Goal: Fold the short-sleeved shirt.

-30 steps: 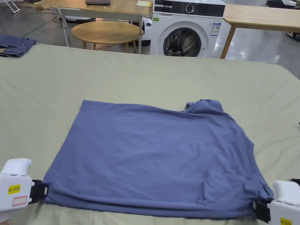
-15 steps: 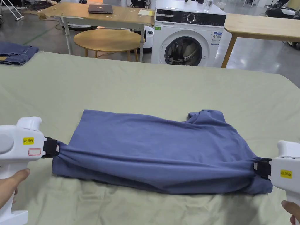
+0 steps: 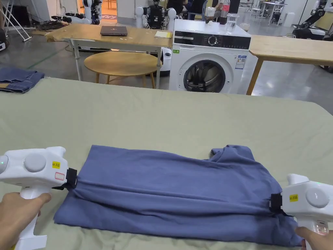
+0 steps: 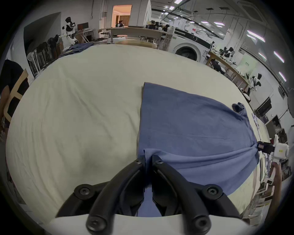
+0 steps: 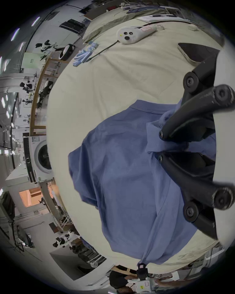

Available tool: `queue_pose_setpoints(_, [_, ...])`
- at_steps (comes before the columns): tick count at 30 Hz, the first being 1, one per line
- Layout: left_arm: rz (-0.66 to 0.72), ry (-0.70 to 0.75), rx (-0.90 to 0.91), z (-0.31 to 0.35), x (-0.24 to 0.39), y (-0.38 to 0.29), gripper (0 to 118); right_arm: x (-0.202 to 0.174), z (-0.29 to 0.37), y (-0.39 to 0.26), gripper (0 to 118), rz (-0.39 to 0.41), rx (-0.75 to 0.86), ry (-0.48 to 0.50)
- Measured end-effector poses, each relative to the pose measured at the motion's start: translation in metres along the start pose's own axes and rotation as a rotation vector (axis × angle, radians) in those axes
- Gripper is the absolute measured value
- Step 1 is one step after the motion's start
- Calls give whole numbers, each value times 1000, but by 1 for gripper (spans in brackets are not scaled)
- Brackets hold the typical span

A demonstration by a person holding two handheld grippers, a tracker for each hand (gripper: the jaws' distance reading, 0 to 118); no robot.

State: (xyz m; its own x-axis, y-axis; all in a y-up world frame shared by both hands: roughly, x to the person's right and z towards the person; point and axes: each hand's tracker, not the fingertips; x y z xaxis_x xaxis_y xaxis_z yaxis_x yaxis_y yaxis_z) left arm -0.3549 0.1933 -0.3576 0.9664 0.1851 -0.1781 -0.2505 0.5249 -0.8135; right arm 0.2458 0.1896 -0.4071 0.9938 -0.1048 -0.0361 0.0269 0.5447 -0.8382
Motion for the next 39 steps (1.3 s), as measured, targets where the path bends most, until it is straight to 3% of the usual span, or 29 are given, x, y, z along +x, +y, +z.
queue_pose_setpoints(3, [-8, 7, 1, 0, 5, 2, 4, -4, 0, -1, 33, 19, 12, -34])
queue_pose_setpoints(5, [-13, 9, 12, 6, 9, 3, 19, -6, 4, 0, 55, 60, 63, -61])
queue_pose_setpoints(7, [-16, -1, 50, 14, 11, 4, 36, -12, 18, -3, 57, 88, 132, -64])
queue_pose_setpoints(9, [6, -39, 112, 26, 15, 1, 43, -21, 34, -5, 57, 99, 209, -50])
queue_pose_setpoints(14, [-20, -114, 304, 66, 35, -18, 43, -46, 77, -24, 57, 76, 417, -13])
queue_pose_setpoints(19, [-78, -76, 548, 95, 57, -56, 43, -77, 107, -53, 50, 73, 629, 14])
queue_pose_setpoints(21, [-109, -47, 649, 107, 66, -72, 43, -86, 111, -61, 24, 87, 688, 10])
queue_pose_setpoints(23, [-116, -27, 725, 117, 71, -85, 43, -94, 119, -70, 18, 80, 749, 14])
queue_pose_setpoints(25, [-115, 37, 822, 127, 80, -98, 43, -101, 122, -77, 3, 84, 796, 21])
queue_pose_setpoints(28, [-146, 225, 953, 128, 87, -115, 43, -108, 126, -85, 3, 115, 851, -6])
queue_pose_setpoints(30, [-162, 156, 942, 133, 83, -119, 42, -111, 124, -85, 3, 121, 846, -2])
queue_pose_setpoints(31, [-161, 66, 891, 134, 81, -118, 33, -110, 123, -85, 3, 120, 841, 13])
queue_pose_setpoints(33, [-163, 55, 827, 130, 80, -114, 0, -113, 120, -87, 2, 116, 841, 16])
queue_pose_setpoints(35, [-180, 160, 842, 127, 83, -115, 0, -112, 118, -88, 0, 124, 856, 0])
queue_pose_setpoints(39, [-173, 104, 840, 129, 80, -119, 0, -116, 117, -92, 0, 151, 870, -18])
